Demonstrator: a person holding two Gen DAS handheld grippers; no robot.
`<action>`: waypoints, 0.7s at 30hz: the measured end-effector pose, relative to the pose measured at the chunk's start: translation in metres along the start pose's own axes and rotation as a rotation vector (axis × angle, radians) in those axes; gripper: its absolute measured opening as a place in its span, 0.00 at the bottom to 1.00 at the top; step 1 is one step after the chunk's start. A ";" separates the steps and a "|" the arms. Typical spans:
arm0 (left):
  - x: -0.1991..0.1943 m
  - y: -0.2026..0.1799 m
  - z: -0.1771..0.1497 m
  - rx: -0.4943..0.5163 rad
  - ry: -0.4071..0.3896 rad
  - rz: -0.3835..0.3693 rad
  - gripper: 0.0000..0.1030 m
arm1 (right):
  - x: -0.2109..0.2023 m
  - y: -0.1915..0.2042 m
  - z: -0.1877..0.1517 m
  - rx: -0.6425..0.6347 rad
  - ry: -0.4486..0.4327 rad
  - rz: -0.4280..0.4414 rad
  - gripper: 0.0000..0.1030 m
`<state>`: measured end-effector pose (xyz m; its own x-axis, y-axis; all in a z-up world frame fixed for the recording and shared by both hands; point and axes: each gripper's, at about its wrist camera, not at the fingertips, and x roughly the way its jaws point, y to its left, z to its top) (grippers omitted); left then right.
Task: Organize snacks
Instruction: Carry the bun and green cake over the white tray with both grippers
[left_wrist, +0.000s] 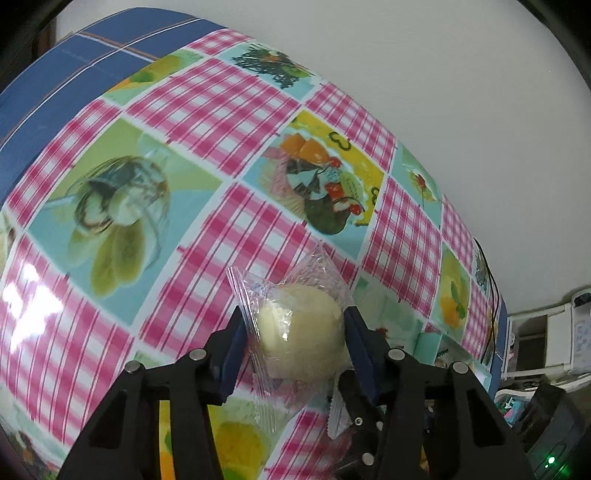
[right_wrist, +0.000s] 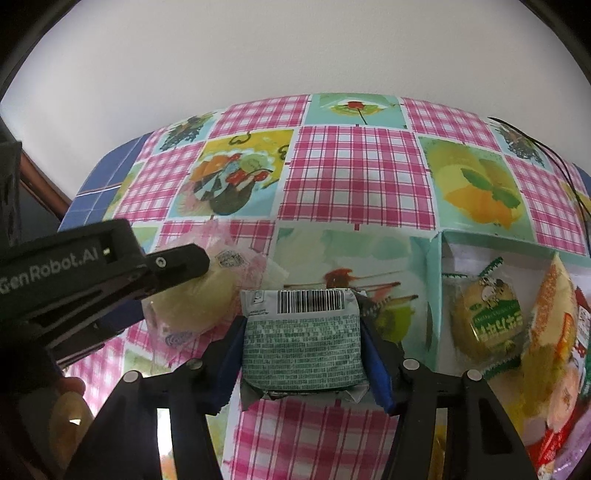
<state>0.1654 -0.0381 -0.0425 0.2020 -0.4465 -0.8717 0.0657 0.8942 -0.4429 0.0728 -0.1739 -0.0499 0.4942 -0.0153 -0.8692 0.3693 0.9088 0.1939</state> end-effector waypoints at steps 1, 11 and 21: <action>-0.004 0.002 -0.003 -0.004 0.000 0.001 0.52 | -0.003 0.000 -0.001 0.002 0.002 0.000 0.60; -0.040 0.008 -0.022 -0.022 -0.024 -0.005 0.51 | -0.046 -0.007 -0.014 0.010 -0.023 -0.013 0.60; -0.075 0.008 -0.056 0.007 -0.061 -0.003 0.51 | -0.083 -0.017 -0.043 0.053 -0.038 -0.007 0.60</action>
<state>0.0966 0.0009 0.0071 0.2613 -0.4462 -0.8559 0.0732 0.8934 -0.4433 -0.0085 -0.1701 -0.0012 0.5206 -0.0379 -0.8530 0.4132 0.8854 0.2129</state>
